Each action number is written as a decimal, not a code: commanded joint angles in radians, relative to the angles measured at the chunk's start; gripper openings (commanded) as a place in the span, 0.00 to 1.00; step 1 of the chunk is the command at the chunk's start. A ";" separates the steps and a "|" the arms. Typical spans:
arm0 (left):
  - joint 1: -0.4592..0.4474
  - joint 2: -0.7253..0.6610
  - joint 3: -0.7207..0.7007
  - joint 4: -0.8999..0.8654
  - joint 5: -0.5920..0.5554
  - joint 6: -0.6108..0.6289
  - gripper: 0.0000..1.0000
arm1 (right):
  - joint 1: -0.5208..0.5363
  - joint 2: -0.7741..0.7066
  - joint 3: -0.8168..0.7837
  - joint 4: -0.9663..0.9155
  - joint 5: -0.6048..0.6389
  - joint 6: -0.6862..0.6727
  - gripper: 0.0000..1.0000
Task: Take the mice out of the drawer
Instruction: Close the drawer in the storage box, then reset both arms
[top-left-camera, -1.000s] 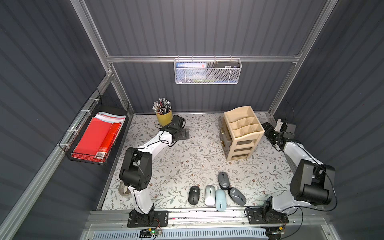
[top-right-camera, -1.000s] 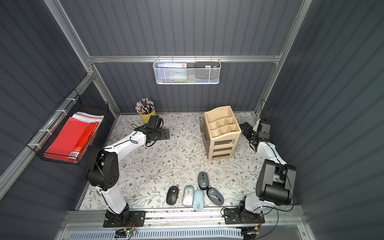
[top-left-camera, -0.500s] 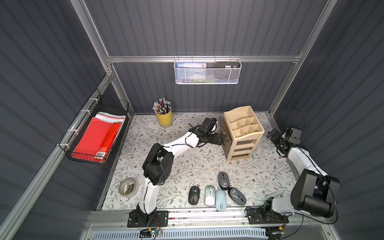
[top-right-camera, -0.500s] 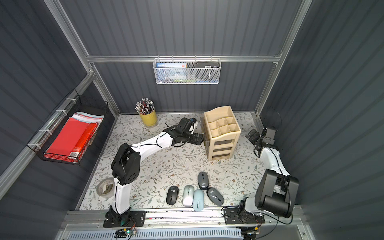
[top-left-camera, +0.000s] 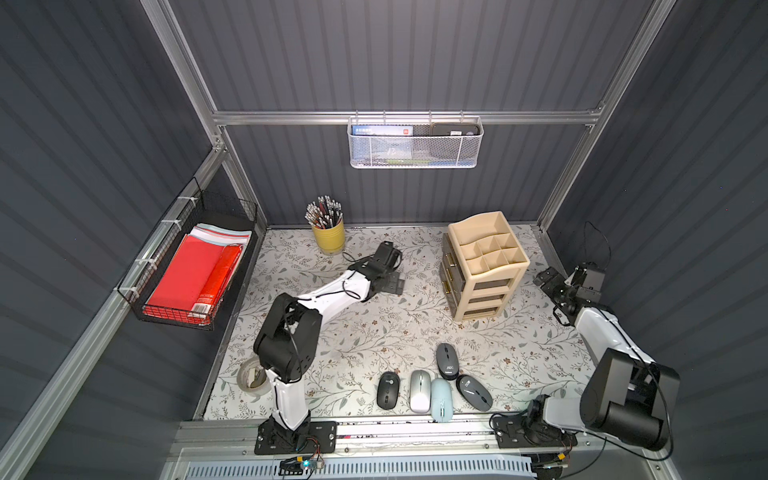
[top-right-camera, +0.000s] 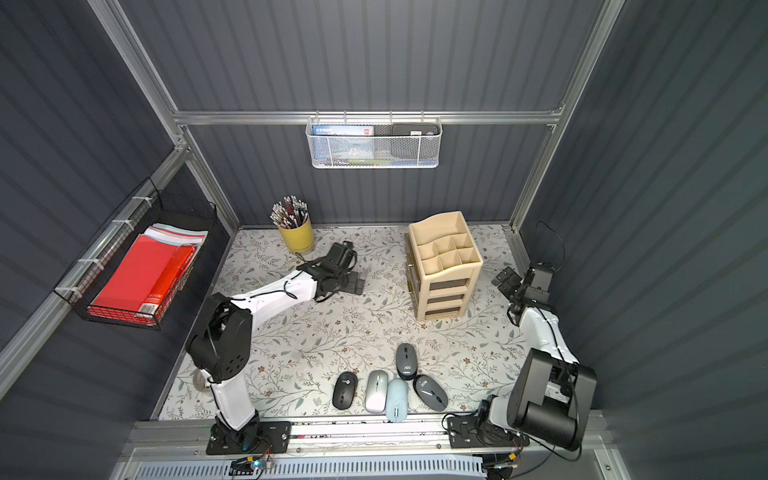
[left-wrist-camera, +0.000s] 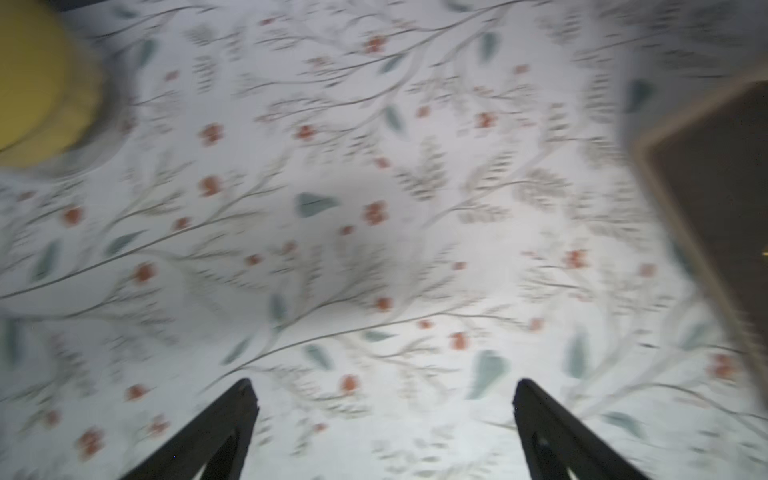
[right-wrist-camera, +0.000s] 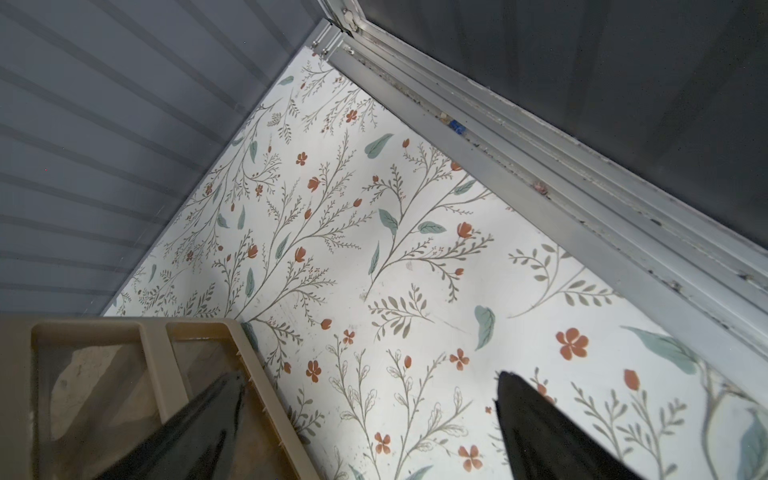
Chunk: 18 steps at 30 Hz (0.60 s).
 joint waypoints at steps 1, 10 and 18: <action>0.177 -0.044 -0.111 -0.003 -0.180 0.029 0.99 | 0.022 -0.024 -0.103 0.257 -0.010 -0.050 0.99; 0.383 -0.044 -0.522 0.579 -0.129 0.212 0.99 | 0.182 0.069 -0.233 0.603 0.299 -0.170 0.99; 0.463 -0.071 -0.695 0.785 0.107 0.221 0.99 | 0.311 0.205 -0.256 0.776 0.452 -0.245 0.99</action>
